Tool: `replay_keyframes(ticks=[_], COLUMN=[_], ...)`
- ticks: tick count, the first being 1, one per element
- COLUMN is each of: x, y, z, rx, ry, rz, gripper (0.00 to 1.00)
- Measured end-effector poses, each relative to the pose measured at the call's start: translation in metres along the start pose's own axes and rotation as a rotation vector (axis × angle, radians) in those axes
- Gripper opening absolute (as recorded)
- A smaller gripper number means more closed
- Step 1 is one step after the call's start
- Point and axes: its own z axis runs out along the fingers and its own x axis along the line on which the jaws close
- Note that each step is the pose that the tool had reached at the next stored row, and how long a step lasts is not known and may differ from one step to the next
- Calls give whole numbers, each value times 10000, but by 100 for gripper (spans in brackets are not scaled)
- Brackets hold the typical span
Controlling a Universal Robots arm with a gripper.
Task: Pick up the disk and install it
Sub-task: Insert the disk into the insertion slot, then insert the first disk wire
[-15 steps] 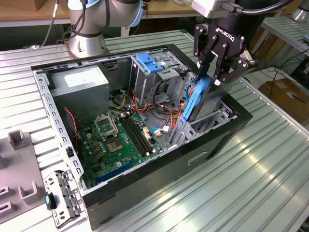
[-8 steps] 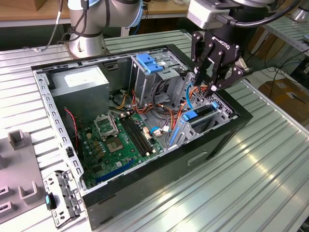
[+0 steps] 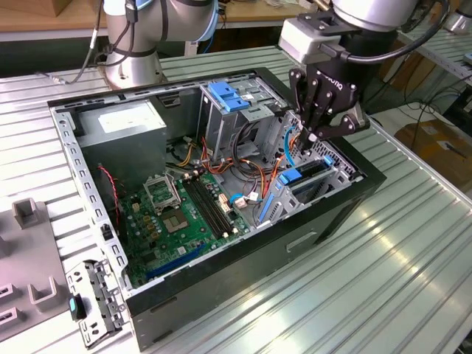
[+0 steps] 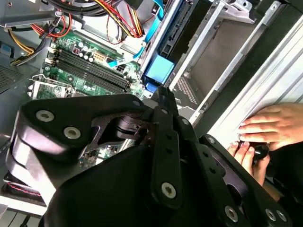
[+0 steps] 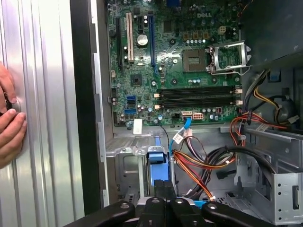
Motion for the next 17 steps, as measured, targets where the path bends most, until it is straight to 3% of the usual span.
replay_keyframes(ticks=[10, 17], x=[-5, -5], y=[7, 7], z=[218, 227], rx=[0, 0], ry=[0, 0], rz=[0, 0], gripper=[11, 11])
